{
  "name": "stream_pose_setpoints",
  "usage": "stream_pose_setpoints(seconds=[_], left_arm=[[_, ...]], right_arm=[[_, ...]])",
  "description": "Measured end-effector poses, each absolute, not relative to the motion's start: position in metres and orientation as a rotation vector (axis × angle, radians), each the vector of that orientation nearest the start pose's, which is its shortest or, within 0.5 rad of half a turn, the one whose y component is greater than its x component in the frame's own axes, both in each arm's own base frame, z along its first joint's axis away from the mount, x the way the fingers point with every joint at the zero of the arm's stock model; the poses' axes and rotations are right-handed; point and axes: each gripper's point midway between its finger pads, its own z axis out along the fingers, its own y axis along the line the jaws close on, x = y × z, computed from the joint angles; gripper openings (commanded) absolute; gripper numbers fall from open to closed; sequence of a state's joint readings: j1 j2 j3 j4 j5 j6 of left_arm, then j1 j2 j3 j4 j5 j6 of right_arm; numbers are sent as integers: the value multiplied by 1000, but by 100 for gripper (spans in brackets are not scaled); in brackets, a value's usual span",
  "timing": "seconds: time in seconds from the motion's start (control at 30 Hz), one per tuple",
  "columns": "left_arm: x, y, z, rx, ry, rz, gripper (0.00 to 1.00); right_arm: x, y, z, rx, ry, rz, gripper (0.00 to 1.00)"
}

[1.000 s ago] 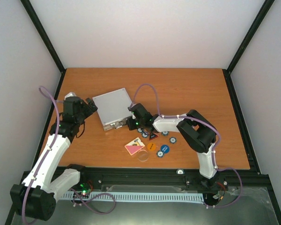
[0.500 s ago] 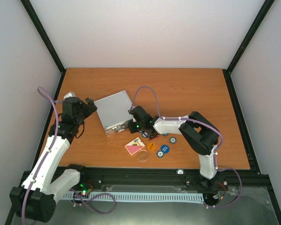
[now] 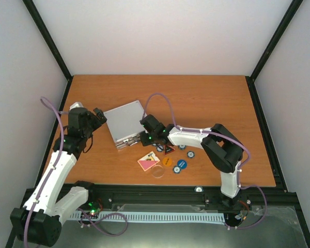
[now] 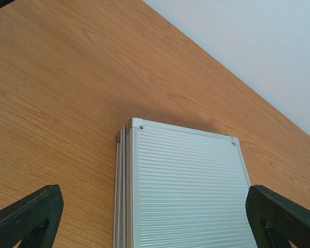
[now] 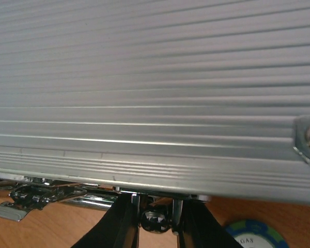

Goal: Pack up texas hold em set

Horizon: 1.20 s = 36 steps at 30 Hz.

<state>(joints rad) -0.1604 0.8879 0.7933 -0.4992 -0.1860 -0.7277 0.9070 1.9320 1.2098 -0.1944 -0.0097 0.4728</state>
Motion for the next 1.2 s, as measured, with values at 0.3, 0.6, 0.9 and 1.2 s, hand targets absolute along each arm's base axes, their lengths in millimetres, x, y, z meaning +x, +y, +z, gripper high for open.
stream_pose_setpoints(seconds=[0.3, 0.6, 0.9, 1.2], left_arm=[[299, -16, 225, -706, 2035, -319, 100], [297, -16, 224, -705, 2044, -312, 100], [294, -15, 226, -698, 2039, -307, 100], [286, -14, 239, -679, 2012, -318, 100]], right_arm=[[296, 382, 71, -546, 2499, 569, 3], [297, 382, 79, -549, 2502, 559, 3], [303, 390, 103, -560, 2483, 563, 3], [307, 392, 123, -568, 2460, 552, 3]])
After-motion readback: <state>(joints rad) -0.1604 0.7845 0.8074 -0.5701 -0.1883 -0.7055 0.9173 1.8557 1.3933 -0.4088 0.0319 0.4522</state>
